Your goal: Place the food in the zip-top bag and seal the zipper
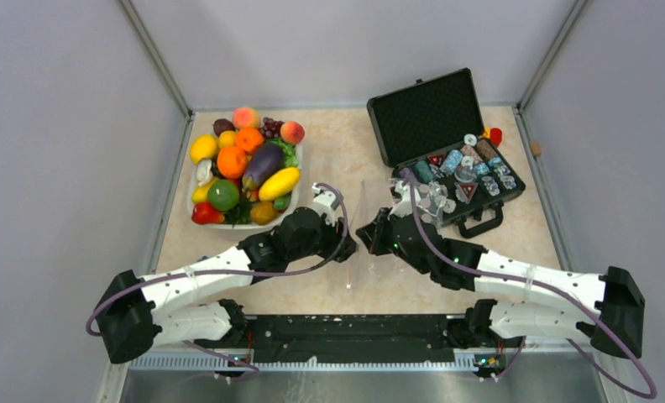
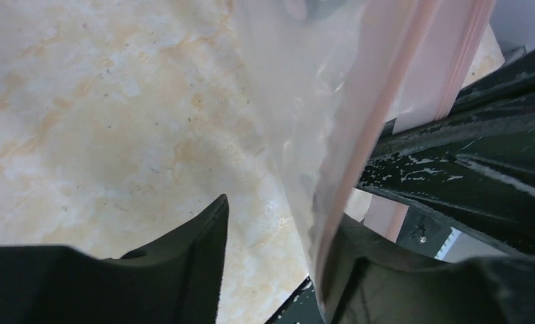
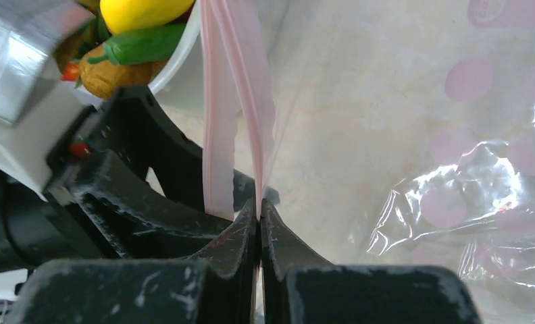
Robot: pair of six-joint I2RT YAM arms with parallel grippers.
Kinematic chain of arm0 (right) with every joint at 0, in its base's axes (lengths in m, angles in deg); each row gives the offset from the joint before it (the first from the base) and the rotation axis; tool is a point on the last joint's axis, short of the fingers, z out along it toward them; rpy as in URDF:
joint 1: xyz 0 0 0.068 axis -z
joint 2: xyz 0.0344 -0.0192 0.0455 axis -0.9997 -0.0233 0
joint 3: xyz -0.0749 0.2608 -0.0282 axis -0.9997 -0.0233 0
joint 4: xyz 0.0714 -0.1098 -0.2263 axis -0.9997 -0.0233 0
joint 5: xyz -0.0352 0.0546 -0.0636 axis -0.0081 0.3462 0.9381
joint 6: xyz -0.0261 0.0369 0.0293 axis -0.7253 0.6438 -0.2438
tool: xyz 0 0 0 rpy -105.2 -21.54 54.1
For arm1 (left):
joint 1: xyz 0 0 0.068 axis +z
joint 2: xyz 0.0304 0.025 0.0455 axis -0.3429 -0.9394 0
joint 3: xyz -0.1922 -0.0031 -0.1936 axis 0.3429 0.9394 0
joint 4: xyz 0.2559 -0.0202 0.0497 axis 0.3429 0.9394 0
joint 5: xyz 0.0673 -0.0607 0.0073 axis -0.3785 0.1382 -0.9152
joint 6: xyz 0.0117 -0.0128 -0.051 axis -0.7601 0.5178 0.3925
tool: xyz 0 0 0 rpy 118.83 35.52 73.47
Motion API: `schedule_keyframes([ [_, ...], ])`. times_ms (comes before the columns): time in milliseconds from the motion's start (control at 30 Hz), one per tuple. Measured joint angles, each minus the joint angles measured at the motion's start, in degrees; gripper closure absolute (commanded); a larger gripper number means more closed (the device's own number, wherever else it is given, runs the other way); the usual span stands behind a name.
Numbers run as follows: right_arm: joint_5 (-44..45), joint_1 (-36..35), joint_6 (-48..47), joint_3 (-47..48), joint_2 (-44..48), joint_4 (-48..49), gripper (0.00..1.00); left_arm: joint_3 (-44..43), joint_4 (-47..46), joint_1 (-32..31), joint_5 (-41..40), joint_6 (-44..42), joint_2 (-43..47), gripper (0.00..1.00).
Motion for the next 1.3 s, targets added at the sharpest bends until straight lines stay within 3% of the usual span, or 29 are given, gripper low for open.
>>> schedule_keyframes([
  [133,-0.61,1.42,-0.04,1.92,0.00,-2.40,1.00,0.00,-0.96,0.00,0.74,0.74,-1.66,0.90],
  [200,-0.85,1.90,-0.46,2.99,0.00,-3.91,1.00,0.00,-0.76,0.00,-0.33,0.79,-1.27,1.00],
  [467,-0.37,2.23,-2.91,16.39,-3.89,-20.70,1.00,-0.24,1.79,0.00,-10.23,2.08,4.74,1.00],
  [800,6.43,-0.46,-1.64,28.44,-9.77,-42.97,1.00,-6.64,6.19,0.00,-19.50,5.92,3.74,1.00],
  [867,5.09,-0.59,-3.26,27.96,-9.09,-41.97,0.99,-8.15,7.48,0.00,-19.23,5.79,3.76,1.00],
  [1067,-5.07,-0.85,-8.22,21.29,-1.77,-26.05,0.95,-14.34,13.73,-0.04,-18.64,5.07,7.06,1.00],
  [1300,-8.48,-0.59,-11.69,25.09,-5.49,-20.35,0.96,-14.97,18.32,-0.04,-18.12,6.54,13.38,1.00],
])
